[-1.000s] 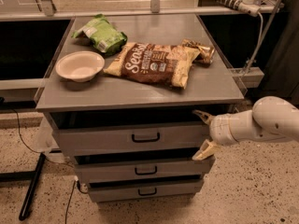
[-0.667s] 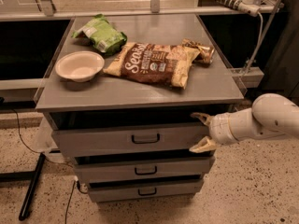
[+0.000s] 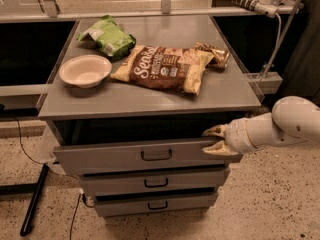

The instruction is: Open top drawer

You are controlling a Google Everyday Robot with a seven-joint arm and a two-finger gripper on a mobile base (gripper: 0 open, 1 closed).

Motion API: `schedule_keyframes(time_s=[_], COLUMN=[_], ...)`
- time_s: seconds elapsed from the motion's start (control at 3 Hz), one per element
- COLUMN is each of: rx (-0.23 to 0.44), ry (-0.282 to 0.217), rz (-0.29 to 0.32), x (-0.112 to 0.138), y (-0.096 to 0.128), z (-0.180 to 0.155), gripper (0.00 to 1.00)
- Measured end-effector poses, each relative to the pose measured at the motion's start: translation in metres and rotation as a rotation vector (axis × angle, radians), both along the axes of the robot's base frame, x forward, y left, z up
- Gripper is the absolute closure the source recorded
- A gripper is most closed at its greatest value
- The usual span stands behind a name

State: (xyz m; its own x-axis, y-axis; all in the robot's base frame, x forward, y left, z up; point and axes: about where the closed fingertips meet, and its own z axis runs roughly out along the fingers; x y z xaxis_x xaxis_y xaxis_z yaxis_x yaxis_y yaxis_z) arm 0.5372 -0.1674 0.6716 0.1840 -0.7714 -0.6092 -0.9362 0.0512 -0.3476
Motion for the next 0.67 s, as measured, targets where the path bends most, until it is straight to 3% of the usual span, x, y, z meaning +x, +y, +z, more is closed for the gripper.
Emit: schedule_keyframes(time_s=[0.33, 0.67], rx=[0.0, -0.003], ry=[0.0, 0.008], rz=[0.0, -0.006], x=[0.0, -0.013], y=[0.0, -0.004], z=[0.003, 0.007], gripper=[1.0, 1.0])
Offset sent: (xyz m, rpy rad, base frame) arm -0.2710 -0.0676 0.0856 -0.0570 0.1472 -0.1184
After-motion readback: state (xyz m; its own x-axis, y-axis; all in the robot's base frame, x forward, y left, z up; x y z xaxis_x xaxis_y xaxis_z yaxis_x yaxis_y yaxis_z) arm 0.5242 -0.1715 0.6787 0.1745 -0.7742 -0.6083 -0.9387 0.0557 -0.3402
